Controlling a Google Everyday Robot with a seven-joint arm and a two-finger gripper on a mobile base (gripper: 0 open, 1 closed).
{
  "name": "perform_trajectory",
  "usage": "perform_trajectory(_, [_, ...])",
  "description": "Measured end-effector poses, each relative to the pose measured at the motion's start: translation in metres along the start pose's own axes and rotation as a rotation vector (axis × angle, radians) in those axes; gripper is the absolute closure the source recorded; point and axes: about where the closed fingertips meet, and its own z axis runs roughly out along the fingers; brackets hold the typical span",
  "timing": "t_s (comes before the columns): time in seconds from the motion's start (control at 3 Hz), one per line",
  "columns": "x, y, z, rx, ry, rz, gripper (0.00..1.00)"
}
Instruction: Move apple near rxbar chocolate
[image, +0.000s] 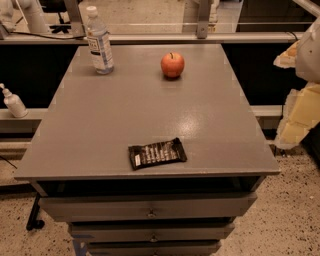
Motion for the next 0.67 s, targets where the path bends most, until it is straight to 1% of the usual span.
perform_trajectory(0.33, [0.0, 0.0, 0.0, 0.0, 0.0, 0.0, 0.0])
perform_trajectory(0.67, [-0.0043, -0.004, 0.0027, 0.025, -0.006, -0.013, 0.0])
